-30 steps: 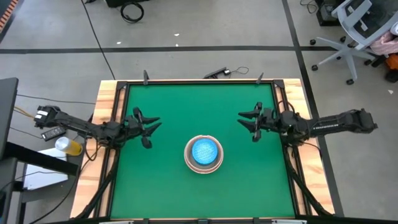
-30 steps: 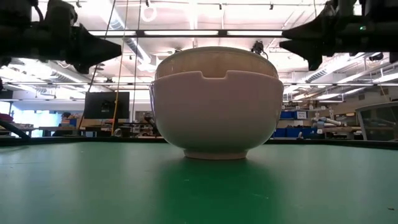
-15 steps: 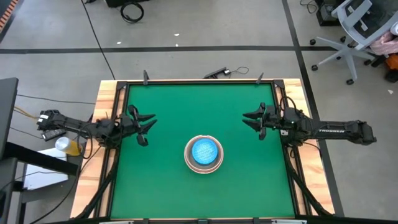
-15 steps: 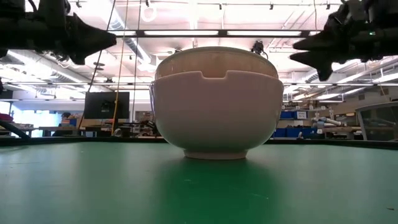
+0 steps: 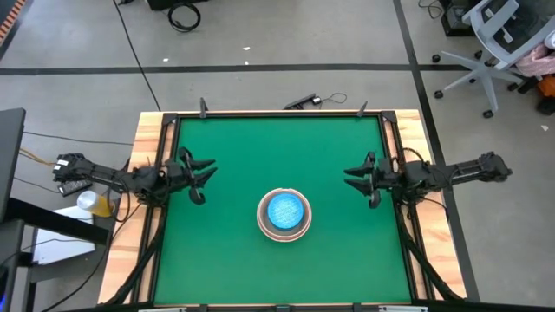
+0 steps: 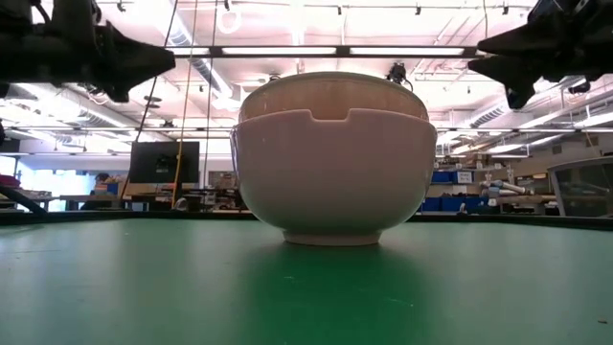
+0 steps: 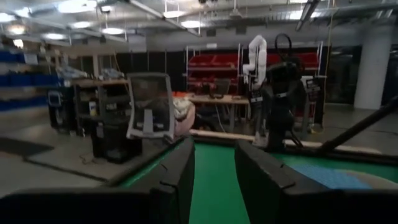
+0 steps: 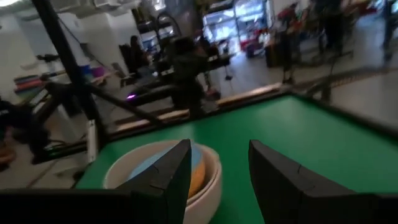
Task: Nest bowls inside each other
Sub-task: Return to Home Position
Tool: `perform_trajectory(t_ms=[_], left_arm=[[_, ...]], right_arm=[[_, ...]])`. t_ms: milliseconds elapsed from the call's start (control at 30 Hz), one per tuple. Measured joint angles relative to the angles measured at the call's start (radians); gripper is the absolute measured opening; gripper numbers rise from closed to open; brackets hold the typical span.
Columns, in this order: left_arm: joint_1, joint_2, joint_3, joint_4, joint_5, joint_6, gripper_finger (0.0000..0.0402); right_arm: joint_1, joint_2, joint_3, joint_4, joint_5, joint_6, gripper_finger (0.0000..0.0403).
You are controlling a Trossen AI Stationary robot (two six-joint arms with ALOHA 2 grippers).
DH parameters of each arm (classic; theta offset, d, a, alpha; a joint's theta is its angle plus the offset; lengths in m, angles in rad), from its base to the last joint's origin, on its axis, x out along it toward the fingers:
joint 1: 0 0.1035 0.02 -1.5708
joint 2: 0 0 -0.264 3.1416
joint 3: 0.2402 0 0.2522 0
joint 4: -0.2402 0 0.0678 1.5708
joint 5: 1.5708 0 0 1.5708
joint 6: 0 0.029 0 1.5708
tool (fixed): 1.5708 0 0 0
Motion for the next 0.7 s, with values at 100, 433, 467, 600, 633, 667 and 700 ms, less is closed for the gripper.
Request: perform_trajectory(t_ms=[100,433,467,600,633,667,700], left_arm=[[0.001,0.0,0.0,0.052,0.0,0.056,0.0115],[0.002,0.0,0.0,0.119,-0.007,0.118,0.0115],[0.002,0.0,0.0,0.113,-0.007,0.11,0.0115],[-0.002,0.0,0.0,0.099,-0.007,0.074,0.0115],[-0.007,0.0,-0.001,0.093,-0.007,0.066,0.0115],[-0.014,0.0,-0.001,0.089,-0.007,0.063,0.0115],[-0.023,0.0,-0.001,0.088,-0.007,0.058,0.0115]], right_arm=[[0.007,-0.034,0.0,-0.004,0.069,-0.06,0.0164],[-0.144,-0.048,0.0,-0.031,-0.06,-0.068,0.0164],[-0.161,-0.044,0.0,-0.031,-0.088,-0.064,0.0164],[-0.205,-0.039,0.0,-0.048,-0.169,-0.021,0.0164],[-0.209,-0.042,0.0,-0.056,-0.179,-0.01,0.0164],[-0.209,-0.048,0.0,-0.068,-0.182,0.005,0.0164],[-0.208,-0.057,0.0,-0.081,-0.182,0.019,0.0164]])
